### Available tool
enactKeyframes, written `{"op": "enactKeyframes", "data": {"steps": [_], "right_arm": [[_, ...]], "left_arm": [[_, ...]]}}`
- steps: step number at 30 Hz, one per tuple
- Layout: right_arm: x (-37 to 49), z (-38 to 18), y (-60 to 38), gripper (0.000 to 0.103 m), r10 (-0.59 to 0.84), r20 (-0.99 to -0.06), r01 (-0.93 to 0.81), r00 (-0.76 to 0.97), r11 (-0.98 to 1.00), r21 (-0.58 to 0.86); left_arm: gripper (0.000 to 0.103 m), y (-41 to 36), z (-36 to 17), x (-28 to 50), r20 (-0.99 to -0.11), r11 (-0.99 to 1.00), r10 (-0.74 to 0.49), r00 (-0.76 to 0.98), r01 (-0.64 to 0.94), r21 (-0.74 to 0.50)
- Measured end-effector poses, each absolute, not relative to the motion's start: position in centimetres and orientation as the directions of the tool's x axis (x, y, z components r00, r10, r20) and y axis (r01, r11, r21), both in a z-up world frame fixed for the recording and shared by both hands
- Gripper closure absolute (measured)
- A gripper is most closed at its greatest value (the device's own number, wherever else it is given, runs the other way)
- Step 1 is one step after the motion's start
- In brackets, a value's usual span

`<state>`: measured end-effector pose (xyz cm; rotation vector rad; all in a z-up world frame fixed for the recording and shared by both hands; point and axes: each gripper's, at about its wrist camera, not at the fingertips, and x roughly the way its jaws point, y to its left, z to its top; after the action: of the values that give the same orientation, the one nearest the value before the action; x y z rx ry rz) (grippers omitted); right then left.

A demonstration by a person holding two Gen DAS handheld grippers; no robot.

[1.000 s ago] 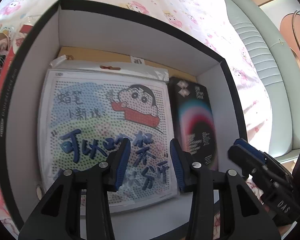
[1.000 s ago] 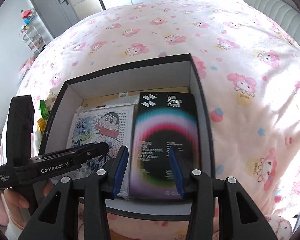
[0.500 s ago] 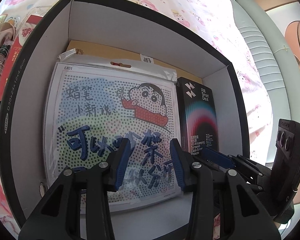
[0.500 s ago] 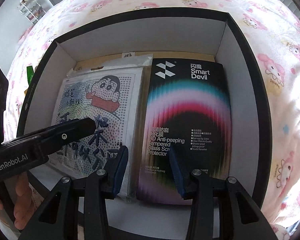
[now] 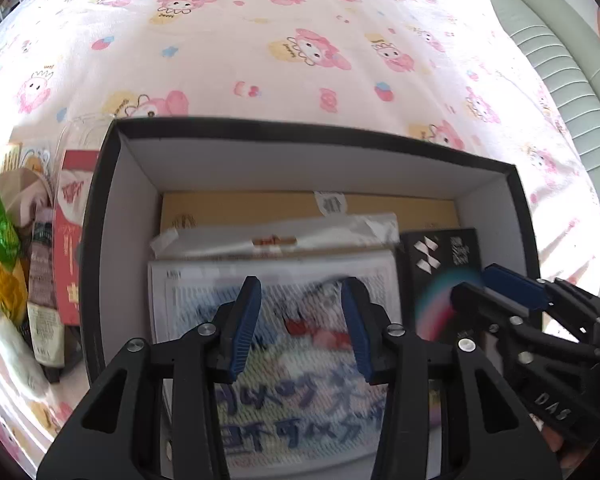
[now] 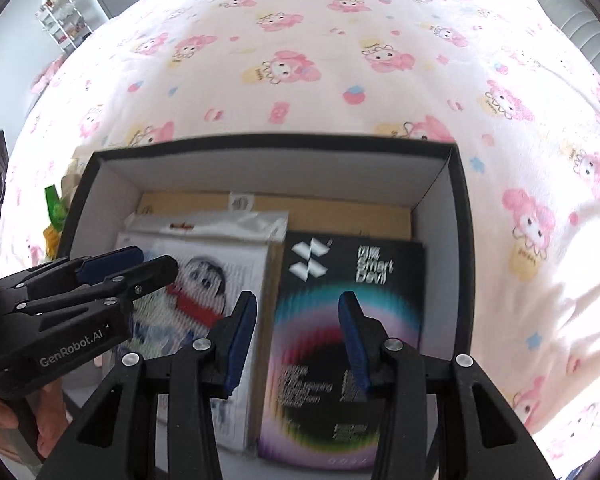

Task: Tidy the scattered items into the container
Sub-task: 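Withdraw the left gripper from the box and move toward the scattered items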

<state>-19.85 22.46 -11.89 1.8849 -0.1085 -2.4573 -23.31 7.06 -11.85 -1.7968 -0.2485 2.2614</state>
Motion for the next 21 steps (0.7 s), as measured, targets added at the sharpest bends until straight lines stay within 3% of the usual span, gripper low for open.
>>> {"op": "enactKeyframes", "data": {"steps": [5, 10, 16, 21], "right_arm": [[-22.7, -12.9, 23.2, 0.064, -0.09, -0.97, -0.034, -0.228, -0.994, 0.1], [-25.2, -14.4, 23.3, 0.064, -0.082, -0.975, -0.07, -0.205, -0.993, 0.098], [-26.9, -16.4, 23.1, 0.064, -0.006, -0.984, -0.078, -0.177, -0.997, 0.02], [-26.7, -17.7, 23.7, 0.064, -0.031, -0.991, -0.105, -0.134, -0.993, 0.045]], "left_arm": [[0.061, 6.9, -14.1, -25.2, -0.937, -0.955, 0.297, -0.183, -0.045, -0.293], [0.061, 7.0, -14.1, -25.4, -0.944, -0.971, 0.239, -0.227, -0.064, -0.231], [0.06, 7.3, -15.1, -26.0, -0.95, -0.974, 0.224, -0.218, -0.081, -0.211], [0.057, 7.9, -15.3, -25.8, -0.941, -0.96, 0.275, -0.199, -0.117, -0.256]]}}
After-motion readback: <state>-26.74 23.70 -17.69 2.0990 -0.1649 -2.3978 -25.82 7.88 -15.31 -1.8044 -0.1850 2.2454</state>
